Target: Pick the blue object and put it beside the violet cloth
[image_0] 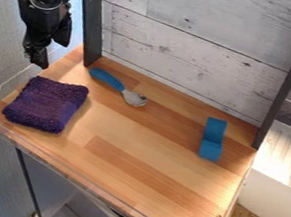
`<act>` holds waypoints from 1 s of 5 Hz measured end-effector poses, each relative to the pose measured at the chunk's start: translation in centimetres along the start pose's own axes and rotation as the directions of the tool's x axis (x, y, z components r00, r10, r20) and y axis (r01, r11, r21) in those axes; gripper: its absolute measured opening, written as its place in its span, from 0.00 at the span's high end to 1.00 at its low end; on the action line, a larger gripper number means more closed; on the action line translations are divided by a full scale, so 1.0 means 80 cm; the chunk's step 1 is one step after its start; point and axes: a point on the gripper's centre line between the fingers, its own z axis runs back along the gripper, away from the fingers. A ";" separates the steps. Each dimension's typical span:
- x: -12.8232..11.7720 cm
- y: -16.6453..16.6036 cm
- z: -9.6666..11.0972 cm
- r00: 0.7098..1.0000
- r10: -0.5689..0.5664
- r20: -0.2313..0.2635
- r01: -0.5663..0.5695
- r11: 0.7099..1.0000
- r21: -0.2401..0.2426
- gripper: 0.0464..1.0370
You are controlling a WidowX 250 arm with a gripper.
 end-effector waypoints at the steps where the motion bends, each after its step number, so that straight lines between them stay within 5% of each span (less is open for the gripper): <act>1: -0.007 0.005 -0.012 1.000 -0.005 -0.019 0.006 1.000 0.030 0.04; 2: -0.032 -0.016 -0.002 0.996 -0.060 -0.061 0.060 0.998 -0.009 0.04; 3: -0.079 -0.039 0.012 0.969 -0.229 -0.091 0.223 0.972 -0.076 0.04; 5: -0.194 -0.042 0.035 0.808 -0.543 -0.228 0.499 0.837 -0.226 0.04</act>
